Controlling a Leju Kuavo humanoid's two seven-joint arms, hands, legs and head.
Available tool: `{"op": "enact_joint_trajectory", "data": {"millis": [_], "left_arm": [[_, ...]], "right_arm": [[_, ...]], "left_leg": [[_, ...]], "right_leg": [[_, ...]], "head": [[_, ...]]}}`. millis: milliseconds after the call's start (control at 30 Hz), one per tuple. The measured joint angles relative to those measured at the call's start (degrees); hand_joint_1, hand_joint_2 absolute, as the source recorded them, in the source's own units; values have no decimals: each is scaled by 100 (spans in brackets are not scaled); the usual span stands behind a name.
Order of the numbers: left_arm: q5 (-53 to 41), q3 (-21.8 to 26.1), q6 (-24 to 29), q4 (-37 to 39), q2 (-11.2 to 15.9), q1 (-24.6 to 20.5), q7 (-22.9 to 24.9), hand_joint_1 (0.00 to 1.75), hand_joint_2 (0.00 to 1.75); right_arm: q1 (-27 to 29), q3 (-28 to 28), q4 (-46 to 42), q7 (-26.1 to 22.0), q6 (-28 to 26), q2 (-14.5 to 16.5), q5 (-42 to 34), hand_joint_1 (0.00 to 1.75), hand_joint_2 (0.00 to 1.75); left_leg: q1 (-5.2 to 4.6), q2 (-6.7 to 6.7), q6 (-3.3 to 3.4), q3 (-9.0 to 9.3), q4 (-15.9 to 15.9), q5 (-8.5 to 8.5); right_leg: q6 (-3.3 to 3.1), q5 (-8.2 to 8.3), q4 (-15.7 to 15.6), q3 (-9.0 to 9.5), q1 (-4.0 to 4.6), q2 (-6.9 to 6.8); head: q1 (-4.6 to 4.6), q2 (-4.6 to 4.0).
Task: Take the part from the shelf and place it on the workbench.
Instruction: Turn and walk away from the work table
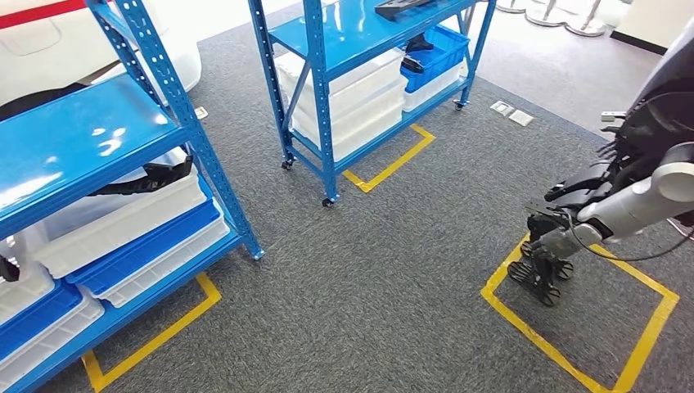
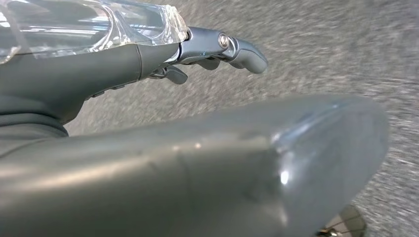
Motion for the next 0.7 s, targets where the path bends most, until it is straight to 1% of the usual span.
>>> {"op": "enact_joint_trajectory", "data": {"millis": [33, 67, 100, 133, 167, 200, 233, 267, 300, 333, 367, 400, 433, 467, 500, 533, 567, 600, 633, 667, 700], "left_arm": [[7, 2, 10, 0, 1, 15, 7, 0, 0], [13, 3, 19, 0, 4, 21, 9, 0, 0], [20, 4, 26, 0, 8, 23, 9, 0, 0], [25, 5, 31, 0, 11, 26, 9, 0, 0], [31, 5, 33, 0, 13, 31, 9, 0, 0], [40, 5, 34, 0, 13, 41, 9, 0, 0], [47, 5, 35, 0, 13, 53, 8, 0, 0], [52, 5, 37, 0, 13, 58, 8, 0, 0], [55, 5, 37, 0, 13, 53, 7, 0, 0], [55, 5, 37, 0, 13, 41, 7, 0, 0], [55, 6, 37, 0, 13, 28, 7, 0, 0], [54, 7, 37, 0, 13, 21, 7, 0, 0], [53, 7, 37, 0, 13, 26, 7, 0, 0], [50, 7, 36, 0, 13, 34, 7, 0, 0], [46, 7, 35, 0, 13, 40, 6, 0, 0], [41, 7, 35, 0, 13, 38, 4, 0, 0], [33, 7, 35, 0, 15, 27, 3, 0, 0], [25, 6, 34, 0, 16, 10, 1, 0, 0], [15, 6, 33, 0, 17, -10, -2, 0, 0], [6, 5, 32, 0, 19, -26, -3, 0, 0], [1, 5, 31, 0, 19, -33, -5, 0, 0]], "right_arm": [[4, 2, 0, -19, -10, -1, 0, 0, 0], [6, 5, 0, -33, -19, 1, 0, 0, 0], [6, 10, 0, -45, -27, 3, 1, 0, 0], [-2, 16, 0, -56, -32, 5, 2, 0, 0], [-14, 23, 0, -65, -34, 8, 3, 0, 0], [-31, 29, 0, -73, -36, 10, 5, 0, 0], [-45, 34, 0, -81, -38, 12, 6, 0, 0], [-48, 40, 0, -86, -39, 13, 6, 0, 0], [-46, 51, 0, -90, -40, 15, 6, 0, 0], [-38, 63, 0, -93, -41, 14, 6, 0, 0], [-29, 78, 0, -94, -41, 13, 6, 0, 0], [-21, 91, 0, -94, -41, 13, 6, 0, 0], [-16, 101, 0, -93, -42, 13, 6, 0, 0], [-15, 108, 0, -93, -45, 12, 6, 0, 0], [-16, 115, 0, -93, -49, 13, 5, 0, 0], [-19, 120, 0, -94, -53, 13, 3, 0, 0], [-22, 125, 0, -96, -57, 18, 0, 0, 0], [-25, 129, 0, -98, -58, 22, -6, 0, 0], [-29, 131, 0, -100, -62, 26, -12, 0, 0], [-38, 133, 0, -101, -66, 32, -17, 0, 0], [-53, 134, 0, -101, -70, 35, -22, 0, 0]], "left_leg": [[20, -91, -32, 3, 24, -19], [30, -173, -74, -5, 60, -45], [35, -240, -114, -18, 95, -69], [33, -298, -148, -39, 115, -86], [34, -345, -175, -56, 120, -91], [47, -390, -193, -69, 119, -90], [54, -357, -211, -84, 142, -102], [57, -243, -232, -130, 236, -153], [55, -79, -256, -238, 456, -268], [49, 113, -281, -408, 793, -429], [47, 242, -302, -629, 1211, -608], [50, 303, -315, -844, 1612, -752], [51, 325, -315, -987, 1861, -804], [48, 337, -302, -1019, 1893, -751], [40, 362, -275, -920, 1674, -599], [18, 439, -227, -720, 1270, -390], [-23, 586, -170, -500, 831, -214], [-67, 713, -121, -326, 478, -94], [-107, 807, -84, -230, 273, -42], [-136, 831, -66, -208, 203, -46], [-147, 763, -59, -210, 182, -42]], "right_leg": [[28, 243, -405, 165, -29, 90], [49, 415, -775, 324, -48, 220], [43, 525, -1047, 440, -65, 315], [16, 558, -1188, 500, -67, 375], [-32, 540, -1202, 506, -49, 361], [-92, 547, -1207, 506, -47, 284], [-135, 548, -1212, 513, -41, 221], [-174, 549, -1218, 520, -39, 155], [-208, 547, -1224, 527, -39, 78], [-232, 537, -1225, 535, -27, 3], [-251, 522, -1224, 541, -15, -79], [-262, 505, -1223, 548, -3, -166], [-268, 487, -1223, 559, 6, -248], [-270, 467, -1223, 576, 15, -327], [-270, 445, -1224, 603, 26, -404], [-269, 421, -1226, 640, 37, -480], [-265, 396, -1229, 677, 47, -551], [-252, 372, -1233, 713, 58, -618], [-233, 351, -1236, 736, 62, -677], [-209, 334, -1245, 755, 62, -737], [-181, 322, -1261, 779, 62, -797]], "head": [[0, 0], [2, 0], [1, 0], [0, 0], [-1, 0], [-2, 0], [-2, 0], [-10, 0], [-19, 0], [-29, 0], [-38, 0], [-39, 0], [-41, 0], [-42, 0], [-42, 0], [-42, 0], [-40, 0], [-39, 0], [-38, 0], [-37, 0], [-38, 0]]}}
